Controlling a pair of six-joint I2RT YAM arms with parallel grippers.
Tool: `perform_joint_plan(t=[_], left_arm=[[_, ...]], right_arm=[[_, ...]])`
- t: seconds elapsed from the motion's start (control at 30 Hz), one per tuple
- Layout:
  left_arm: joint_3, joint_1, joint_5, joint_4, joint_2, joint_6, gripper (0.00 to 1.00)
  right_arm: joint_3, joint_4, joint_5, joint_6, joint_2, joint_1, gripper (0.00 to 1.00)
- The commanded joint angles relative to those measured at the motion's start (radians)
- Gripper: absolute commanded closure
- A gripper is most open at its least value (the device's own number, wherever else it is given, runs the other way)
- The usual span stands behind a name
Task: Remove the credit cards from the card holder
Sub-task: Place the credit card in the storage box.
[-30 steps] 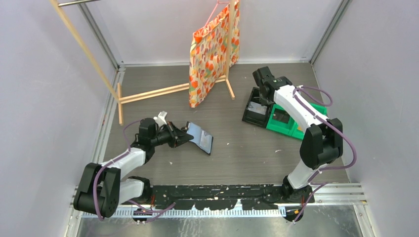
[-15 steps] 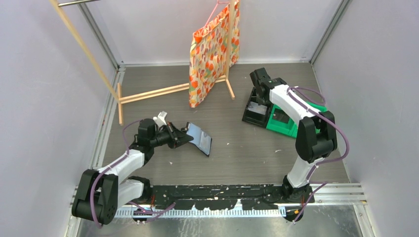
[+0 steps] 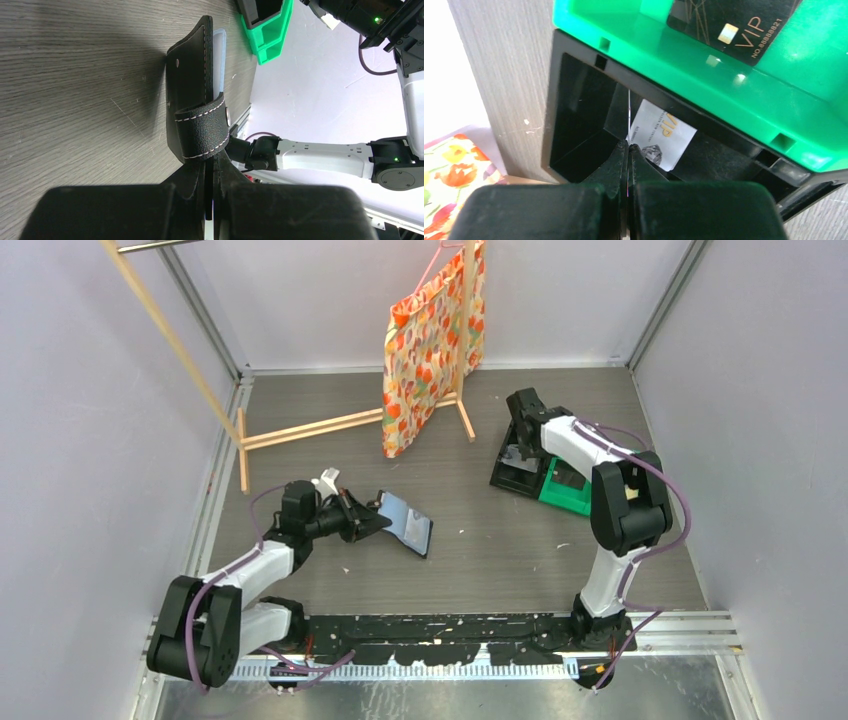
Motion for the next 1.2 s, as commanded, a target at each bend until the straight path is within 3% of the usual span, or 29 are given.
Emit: perform_joint_plan(t=[0.0, 0.3, 0.7, 0.93, 1.03, 1.17], left_arm=[[0.033, -0.004, 0.015, 0.039, 0.012, 0.017, 1.00], [0.032, -0.006, 0.013, 0.044, 0.027, 0.020, 0.99], [0.031, -0.011, 0.011, 0.045, 0.023, 0.019, 0.99], [0.029, -0.014, 0.011, 0.046, 0.017, 0.019, 0.99], [0.029, -0.015, 0.010, 0.045, 0.017, 0.018, 1.00], [0.028, -0.016, 0.004, 0.047, 0.022, 0.020, 0.99]], right_arm=[[-0.031, 0.042, -0.009, 0.021, 0.010, -0.005, 0.99], [-0.053, 0.070, -0.042, 0.010, 0.015, -0.007, 0.99], [-0.085, 0.107, -0.095, -0.012, -0.002, -0.015, 0.72], [-0.102, 0.108, -0.097, -0.035, -0.051, -0.015, 0.69], [-0.109, 0.126, -0.111, -0.086, -0.090, -0.015, 0.69], [-0.100, 0.183, -0.168, -0.285, -0.158, -0.014, 0.65]])
